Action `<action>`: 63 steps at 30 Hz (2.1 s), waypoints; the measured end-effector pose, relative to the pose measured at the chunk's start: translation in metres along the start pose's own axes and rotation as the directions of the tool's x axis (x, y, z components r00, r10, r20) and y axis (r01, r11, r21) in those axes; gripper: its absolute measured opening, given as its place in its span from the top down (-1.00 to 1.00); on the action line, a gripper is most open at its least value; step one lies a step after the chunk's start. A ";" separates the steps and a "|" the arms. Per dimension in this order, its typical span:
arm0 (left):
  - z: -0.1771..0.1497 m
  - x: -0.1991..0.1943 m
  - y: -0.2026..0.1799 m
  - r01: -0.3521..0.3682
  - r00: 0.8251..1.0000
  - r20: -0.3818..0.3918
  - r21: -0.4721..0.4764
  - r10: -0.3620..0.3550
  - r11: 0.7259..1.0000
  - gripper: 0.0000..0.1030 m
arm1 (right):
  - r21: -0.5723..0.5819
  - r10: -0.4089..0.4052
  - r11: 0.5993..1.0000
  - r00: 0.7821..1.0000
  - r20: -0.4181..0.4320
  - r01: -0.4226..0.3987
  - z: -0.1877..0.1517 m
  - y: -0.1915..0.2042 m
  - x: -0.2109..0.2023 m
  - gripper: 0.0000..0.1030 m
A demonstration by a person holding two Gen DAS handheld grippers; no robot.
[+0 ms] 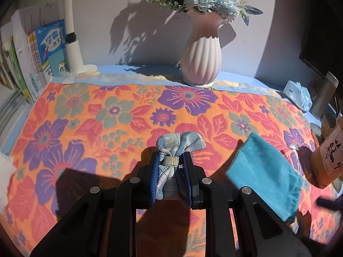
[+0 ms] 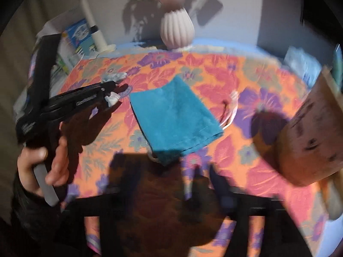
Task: Organize soft objects
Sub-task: 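Lift the teal pouch with both tools and carry it to the gold plate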
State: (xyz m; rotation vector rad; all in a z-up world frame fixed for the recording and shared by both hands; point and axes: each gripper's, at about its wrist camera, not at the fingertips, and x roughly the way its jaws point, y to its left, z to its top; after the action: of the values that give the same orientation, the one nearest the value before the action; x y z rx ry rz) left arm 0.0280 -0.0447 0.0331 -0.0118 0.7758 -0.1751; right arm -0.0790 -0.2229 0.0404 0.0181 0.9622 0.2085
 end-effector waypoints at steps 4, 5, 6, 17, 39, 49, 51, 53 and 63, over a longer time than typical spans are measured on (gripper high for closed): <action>-0.001 0.001 0.001 -0.011 1.000 0.005 -0.010 0.011 1.000 0.64 | -0.136 -0.017 0.990 0.998 0.067 0.026 0.010 0.013 0.002 -0.90; -0.001 0.000 0.001 -0.007 1.000 0.006 -0.012 0.007 1.000 0.64 | -0.163 -0.026 0.986 0.997 0.073 0.037 0.015 0.016 0.011 -0.91; -0.002 0.001 0.002 -0.002 1.000 0.002 -0.014 0.002 1.000 0.64 | -0.186 -0.040 0.981 0.996 0.078 0.054 0.019 0.017 0.020 -0.91; -0.004 0.005 -0.002 -0.001 1.000 -0.006 0.005 0.001 1.000 0.64 | -0.199 0.003 0.980 1.000 0.003 -0.002 0.055 0.009 0.079 -0.85; -0.034 -0.062 -0.059 0.129 0.991 0.010 0.100 -0.131 0.987 0.64 | 0.134 -0.057 0.989 0.998 -0.005 0.057 -0.005 0.003 -0.005 0.75; -0.031 -0.132 -0.162 0.301 0.943 0.065 0.248 -0.326 0.921 0.64 | 0.262 -0.199 0.944 0.980 -0.028 0.200 -0.048 -0.050 -0.093 0.75; -0.033 -0.144 -0.180 0.337 0.928 0.061 0.276 -0.367 0.900 0.64 | 0.293 -0.231 0.928 0.973 -0.027 0.229 -0.059 -0.064 -0.110 0.75; -0.034 -0.155 -0.203 0.374 0.910 0.058 0.313 -0.410 0.873 0.64 | 0.340 -0.261 0.906 0.965 -0.023 0.253 -0.069 -0.085 -0.128 0.75; -0.024 -0.176 -0.329 0.496 0.838 -0.016 0.441 -0.546 0.748 0.64 | 0.539 -0.433 0.773 0.899 0.066 0.333 -0.087 -0.187 -0.203 0.75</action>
State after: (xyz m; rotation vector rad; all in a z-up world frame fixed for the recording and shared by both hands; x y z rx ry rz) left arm -0.1627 -0.3388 0.1633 0.1818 0.5875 -0.8803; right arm -0.2302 -0.4506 0.1350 0.3301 0.7877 -0.4380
